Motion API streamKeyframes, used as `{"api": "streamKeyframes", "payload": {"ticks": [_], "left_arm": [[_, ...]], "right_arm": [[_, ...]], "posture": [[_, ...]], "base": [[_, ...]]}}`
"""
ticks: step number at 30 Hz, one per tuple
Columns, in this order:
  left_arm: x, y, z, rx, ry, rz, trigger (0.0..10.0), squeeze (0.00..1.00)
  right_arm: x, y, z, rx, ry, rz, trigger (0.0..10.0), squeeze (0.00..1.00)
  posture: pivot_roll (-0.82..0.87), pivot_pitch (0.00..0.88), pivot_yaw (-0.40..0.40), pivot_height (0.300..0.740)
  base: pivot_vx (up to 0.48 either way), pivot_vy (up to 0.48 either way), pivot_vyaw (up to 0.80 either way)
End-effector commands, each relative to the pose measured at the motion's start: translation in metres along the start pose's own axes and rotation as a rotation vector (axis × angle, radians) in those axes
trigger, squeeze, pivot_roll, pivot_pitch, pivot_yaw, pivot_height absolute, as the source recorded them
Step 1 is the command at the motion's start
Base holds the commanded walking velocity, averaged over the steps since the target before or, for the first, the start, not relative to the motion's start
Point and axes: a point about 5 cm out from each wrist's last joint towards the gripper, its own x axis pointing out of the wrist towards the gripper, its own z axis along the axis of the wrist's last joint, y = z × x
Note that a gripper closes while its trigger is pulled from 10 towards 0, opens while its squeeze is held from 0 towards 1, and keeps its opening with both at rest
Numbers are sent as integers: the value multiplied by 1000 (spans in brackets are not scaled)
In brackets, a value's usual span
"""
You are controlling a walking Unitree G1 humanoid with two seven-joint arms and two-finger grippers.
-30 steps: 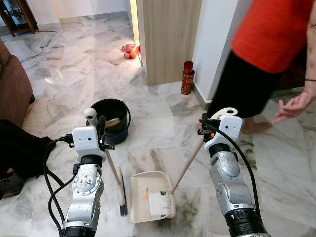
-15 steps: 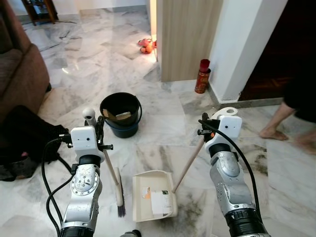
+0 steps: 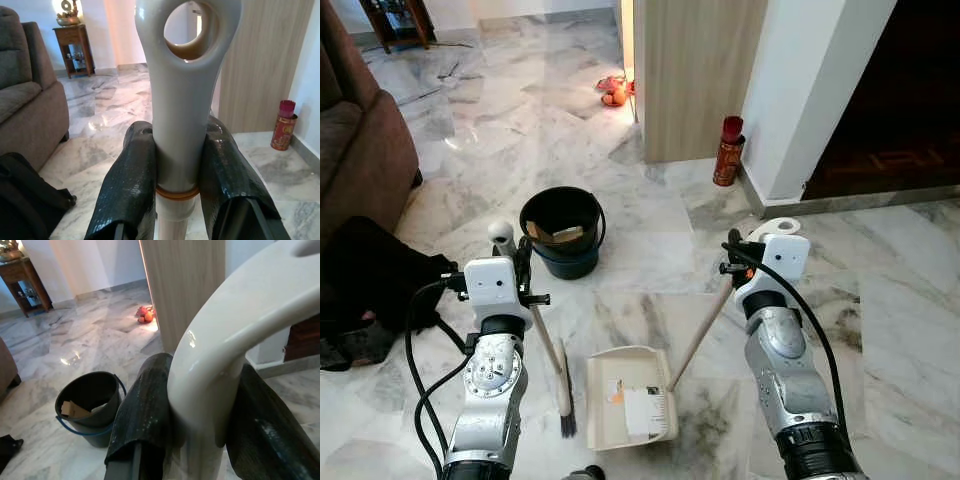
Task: Sweep floor
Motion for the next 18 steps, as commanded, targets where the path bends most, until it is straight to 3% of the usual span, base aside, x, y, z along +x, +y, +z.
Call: {"api": "streamKeyframes", "payload": {"ticks": [1, 11, 18], "left_arm": [[1, 3, 9, 0, -37, 11, 10000, 0], [1, 3, 9, -1, -35, 12, 10000, 0], [1, 2, 9, -6, -33, 15, 10000, 0]], "right_arm": [[1, 3, 13, 8, -56, 12, 10000, 0], [1, 4, 12, 14, -52, 15, 10000, 0], [1, 5, 13, 16, -56, 24, 10000, 0]], "posture": [[112, 119, 25, 740], [114, 115, 26, 740], [114, 118, 24, 740]], "base": [[0, 0, 800], [0, 0, 800], [0, 0, 0]]}}
